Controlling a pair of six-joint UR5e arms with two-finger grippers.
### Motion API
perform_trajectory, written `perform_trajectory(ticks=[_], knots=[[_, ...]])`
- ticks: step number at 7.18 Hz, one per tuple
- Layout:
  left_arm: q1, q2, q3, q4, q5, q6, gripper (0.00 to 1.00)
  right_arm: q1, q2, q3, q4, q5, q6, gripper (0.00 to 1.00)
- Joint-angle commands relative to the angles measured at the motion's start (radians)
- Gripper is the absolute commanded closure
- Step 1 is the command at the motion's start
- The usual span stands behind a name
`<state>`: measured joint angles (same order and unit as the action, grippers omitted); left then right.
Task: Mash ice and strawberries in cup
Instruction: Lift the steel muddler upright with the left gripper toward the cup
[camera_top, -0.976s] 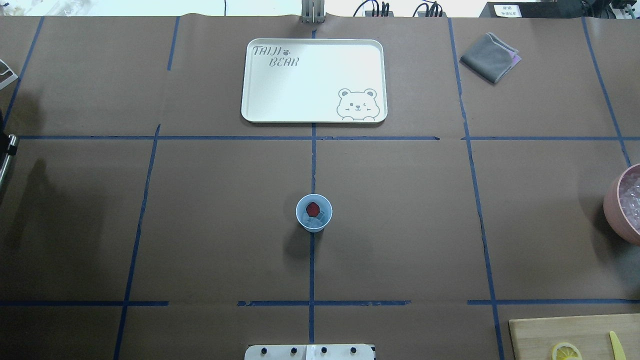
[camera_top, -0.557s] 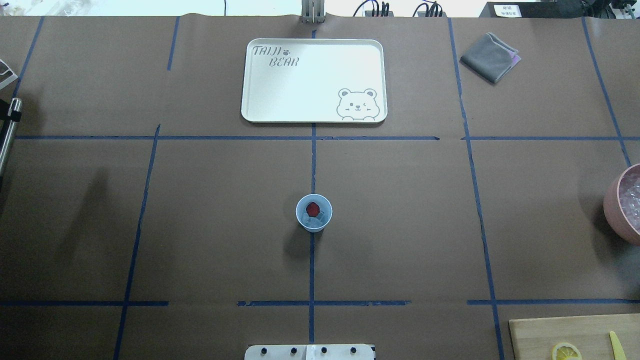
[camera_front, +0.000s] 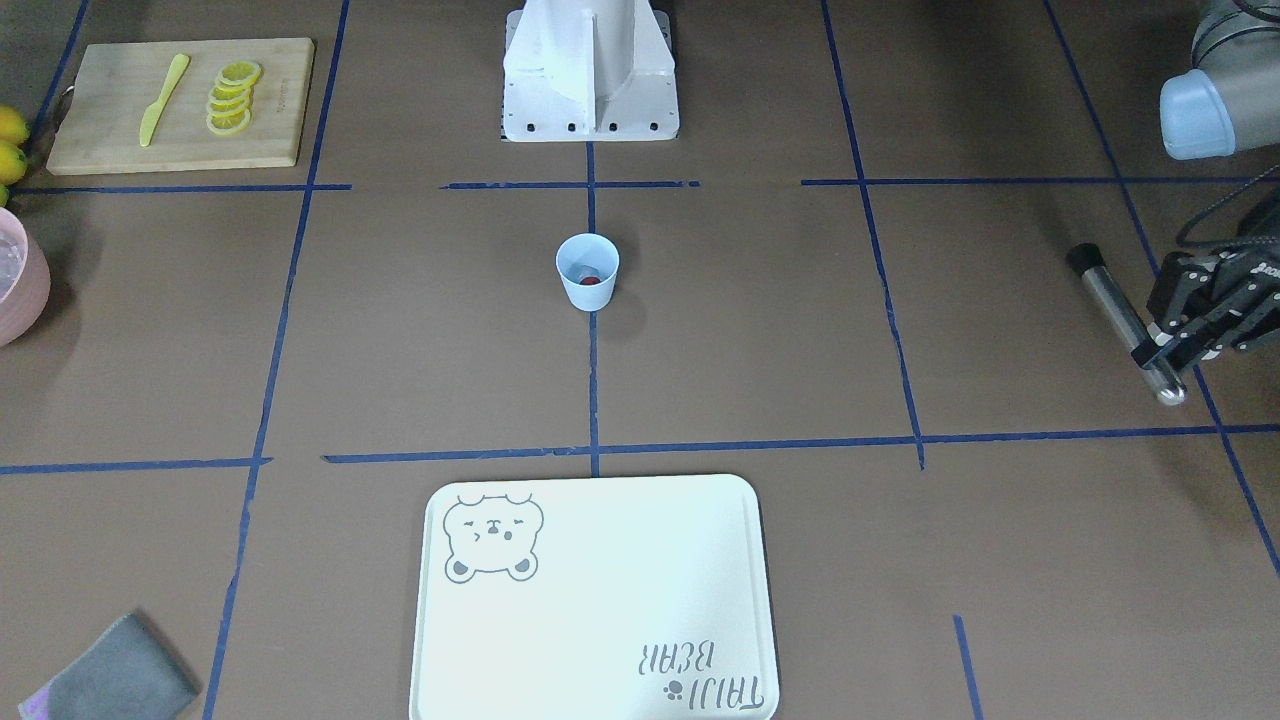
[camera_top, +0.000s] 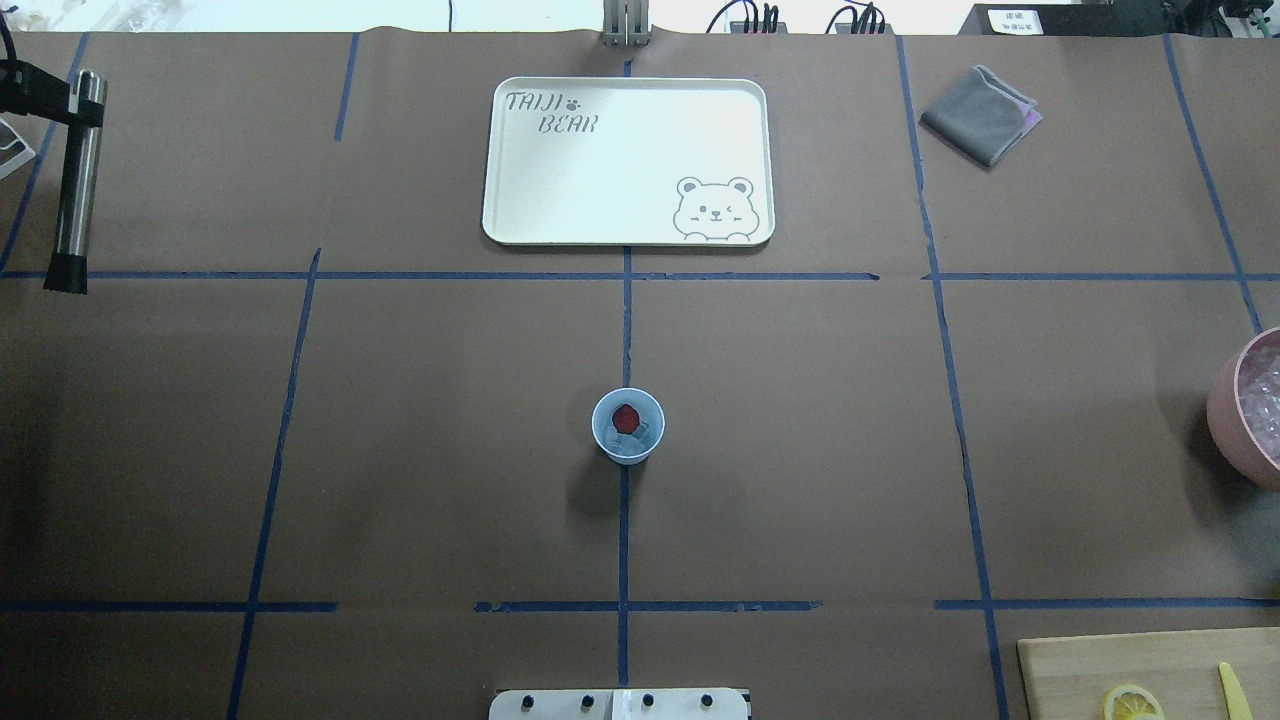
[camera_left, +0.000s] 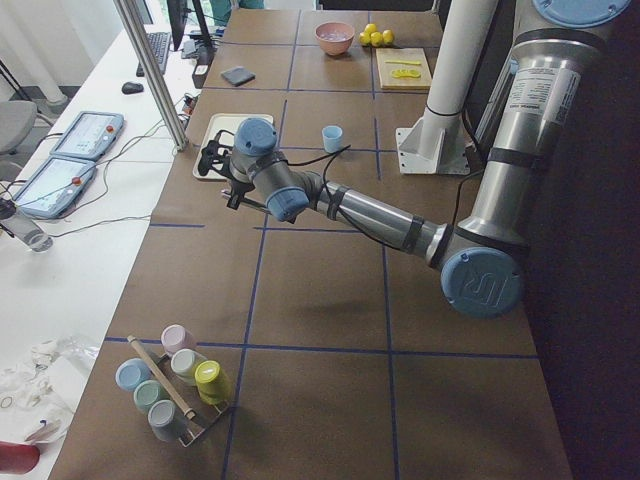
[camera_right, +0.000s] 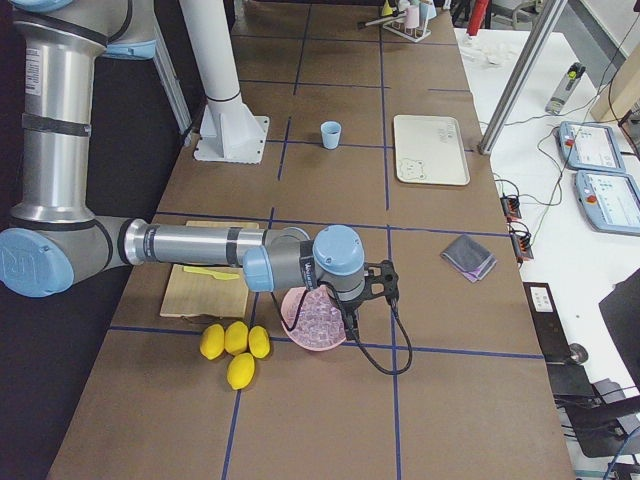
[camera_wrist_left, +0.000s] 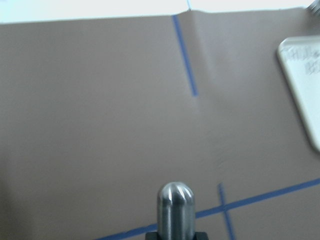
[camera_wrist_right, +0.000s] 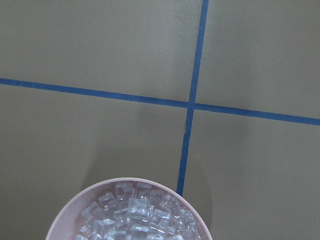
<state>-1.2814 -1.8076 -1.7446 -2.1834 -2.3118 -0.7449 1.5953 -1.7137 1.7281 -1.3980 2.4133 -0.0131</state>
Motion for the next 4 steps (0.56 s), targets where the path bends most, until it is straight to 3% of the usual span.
perform_trajectory(ticks=[1,2,4], knots=[[0.046,-0.030,-0.167,-0.001,0.138,-0.100,1.00,0.000,-0.001,0.022,0.001,0.003,0.004,0.01],[0.054,-0.042,-0.218,-0.006,0.165,-0.170,1.00,0.000,-0.001,0.022,0.001,0.003,0.005,0.01],[0.182,-0.059,-0.362,-0.007,0.424,-0.307,1.00,0.000,0.000,0.025,-0.001,0.003,0.005,0.01]])
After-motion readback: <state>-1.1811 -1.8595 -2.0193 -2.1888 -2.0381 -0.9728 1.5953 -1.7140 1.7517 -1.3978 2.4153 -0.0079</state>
